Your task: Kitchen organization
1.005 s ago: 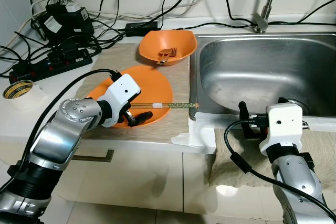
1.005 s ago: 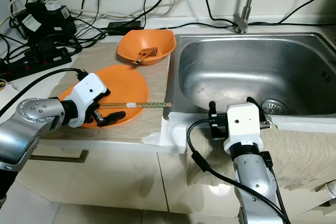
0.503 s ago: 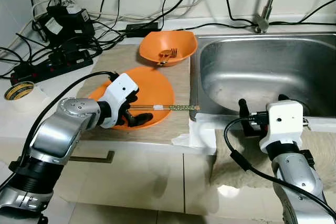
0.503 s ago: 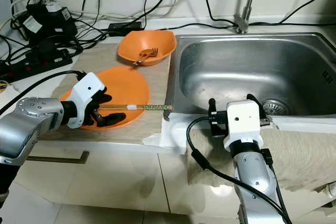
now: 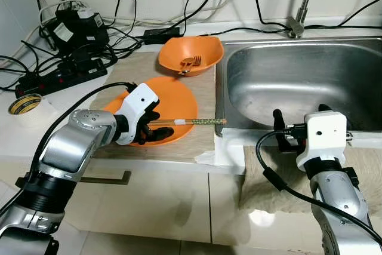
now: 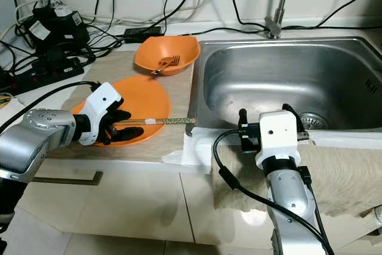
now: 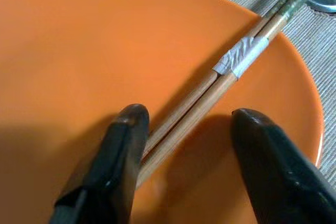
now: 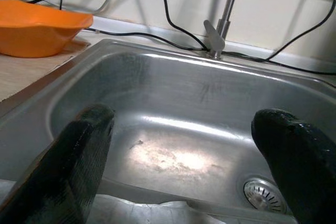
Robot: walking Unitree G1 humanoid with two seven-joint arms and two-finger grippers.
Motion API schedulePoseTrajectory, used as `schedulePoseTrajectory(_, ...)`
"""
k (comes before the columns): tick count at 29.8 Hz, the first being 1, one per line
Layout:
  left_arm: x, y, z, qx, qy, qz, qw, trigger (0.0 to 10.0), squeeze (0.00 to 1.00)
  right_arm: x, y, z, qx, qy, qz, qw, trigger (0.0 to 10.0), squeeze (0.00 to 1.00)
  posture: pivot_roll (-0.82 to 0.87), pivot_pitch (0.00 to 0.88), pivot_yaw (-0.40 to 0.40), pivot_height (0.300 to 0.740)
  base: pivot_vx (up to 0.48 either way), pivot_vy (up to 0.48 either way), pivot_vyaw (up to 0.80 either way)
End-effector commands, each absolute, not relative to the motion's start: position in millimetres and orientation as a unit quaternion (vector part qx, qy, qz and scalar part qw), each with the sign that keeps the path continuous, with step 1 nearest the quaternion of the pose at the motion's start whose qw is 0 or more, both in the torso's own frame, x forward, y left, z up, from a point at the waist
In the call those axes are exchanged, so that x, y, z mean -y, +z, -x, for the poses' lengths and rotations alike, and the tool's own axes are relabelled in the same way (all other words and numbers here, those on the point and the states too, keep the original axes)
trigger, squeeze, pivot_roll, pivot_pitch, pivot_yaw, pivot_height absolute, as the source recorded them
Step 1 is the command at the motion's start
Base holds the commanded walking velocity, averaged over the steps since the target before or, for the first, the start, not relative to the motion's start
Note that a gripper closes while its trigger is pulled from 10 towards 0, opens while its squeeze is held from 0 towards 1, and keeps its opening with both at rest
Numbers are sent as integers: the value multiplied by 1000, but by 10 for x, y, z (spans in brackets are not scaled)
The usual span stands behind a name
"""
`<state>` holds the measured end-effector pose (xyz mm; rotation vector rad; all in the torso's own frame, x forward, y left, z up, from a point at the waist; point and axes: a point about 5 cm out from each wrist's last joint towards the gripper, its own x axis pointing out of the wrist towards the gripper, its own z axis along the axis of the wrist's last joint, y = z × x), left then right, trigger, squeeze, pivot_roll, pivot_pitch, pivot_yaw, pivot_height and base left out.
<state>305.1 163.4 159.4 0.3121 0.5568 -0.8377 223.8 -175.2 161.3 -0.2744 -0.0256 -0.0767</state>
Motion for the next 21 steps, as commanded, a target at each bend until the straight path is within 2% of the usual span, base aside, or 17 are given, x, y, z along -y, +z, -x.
schedulePoseTrajectory(1,-1691,1336,-2990,-332,-388,-141,848,0,0,1745,1620,-2259,15,-40,136,990,10000,0,-32,0,113,736,0,0,0)
schedulePoseTrajectory(8,-1676,1310,-2994,-330,-389,-145,848,0,0,1751,1619,-2268,16,-41,136,990,10000,0,-33,0,112,736,0,0,0)
schedulePoseTrajectory(17,-1639,1333,-3032,-288,-378,-141,868,0,0,1758,1616,-2272,16,-40,138,990,10000,0,-35,0,106,736,0,0,0)
schedulePoseTrajectory(21,-1639,1333,-3032,-288,-378,-141,868,0,0,1758,1616,-2272,16,-40,138,990,10000,0,-35,0,106,736,0,0,0)
